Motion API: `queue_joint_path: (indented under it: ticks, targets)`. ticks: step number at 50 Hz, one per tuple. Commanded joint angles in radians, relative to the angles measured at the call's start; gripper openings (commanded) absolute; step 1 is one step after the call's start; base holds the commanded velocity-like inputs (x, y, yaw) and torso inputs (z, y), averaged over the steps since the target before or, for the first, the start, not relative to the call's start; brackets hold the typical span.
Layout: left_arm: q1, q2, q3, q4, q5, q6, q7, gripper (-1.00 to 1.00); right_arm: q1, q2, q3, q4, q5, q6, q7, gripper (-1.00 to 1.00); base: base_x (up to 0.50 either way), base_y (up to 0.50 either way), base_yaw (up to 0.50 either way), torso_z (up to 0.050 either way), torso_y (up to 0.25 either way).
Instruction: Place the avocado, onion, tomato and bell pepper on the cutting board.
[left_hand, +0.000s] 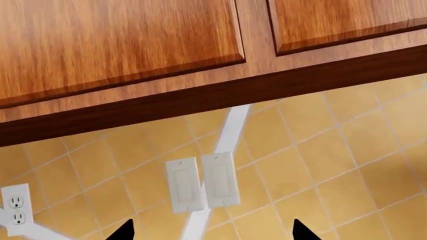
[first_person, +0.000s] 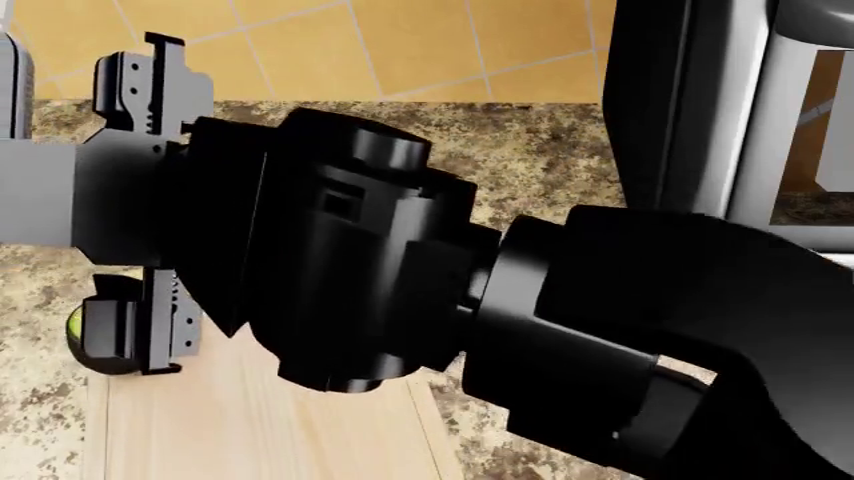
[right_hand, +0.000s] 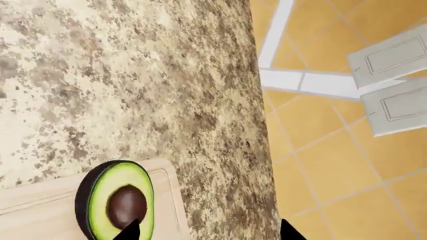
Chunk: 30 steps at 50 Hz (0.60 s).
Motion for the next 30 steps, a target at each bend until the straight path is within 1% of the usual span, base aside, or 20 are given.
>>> queue_joint_path:
  ticks: [1,7,10,22,25,26,28,30]
  targets:
    - [-0.035,0.006,0.025,-0.001,-0.013,-0.008,-0.012,1.00,0.094,0.130,-0.006,-0.216,0.062,0.118,-0.008,1.00,0.00,0.00,0.00,0.000,0.000]
    - [-0.082,0.020,0.056,-0.006,-0.021,-0.020,-0.021,1.00,0.172,0.228,0.004,-0.389,0.116,0.200,-0.005,1.00,0.00,0.00,0.00,0.000,0.000]
    - [-0.075,0.018,0.053,-0.004,-0.018,-0.017,-0.017,1.00,0.198,0.272,0.004,-0.445,0.136,0.228,-0.009,1.00,0.00,0.00,0.00,0.000,0.000]
    - [-0.057,0.019,0.050,-0.005,0.000,-0.007,0.002,1.00,0.303,0.393,0.047,-0.585,0.256,0.355,-0.017,1.00,0.00,0.00,0.00,0.000,0.000]
    - [-0.043,0.023,0.048,-0.004,0.009,-0.001,0.006,1.00,0.319,0.425,0.098,-0.604,0.351,0.405,0.013,1.00,0.00,0.00,0.00,0.000,0.000]
    - [-0.043,0.027,0.050,-0.004,0.015,0.001,0.009,1.00,0.317,0.438,0.147,-0.595,0.429,0.415,0.037,1.00,0.00,0.00,0.00,0.000,0.000]
    - [-0.040,0.035,0.052,-0.007,0.024,0.006,0.011,1.00,0.318,0.456,0.195,-0.590,0.530,0.441,0.070,1.00,0.00,0.00,0.00,0.000,0.000]
    - [-0.041,0.054,0.068,-0.010,0.046,0.010,0.015,1.00,0.329,0.485,0.209,-0.608,0.570,0.460,0.081,1.00,0.00,0.00,0.00,0.000,0.000]
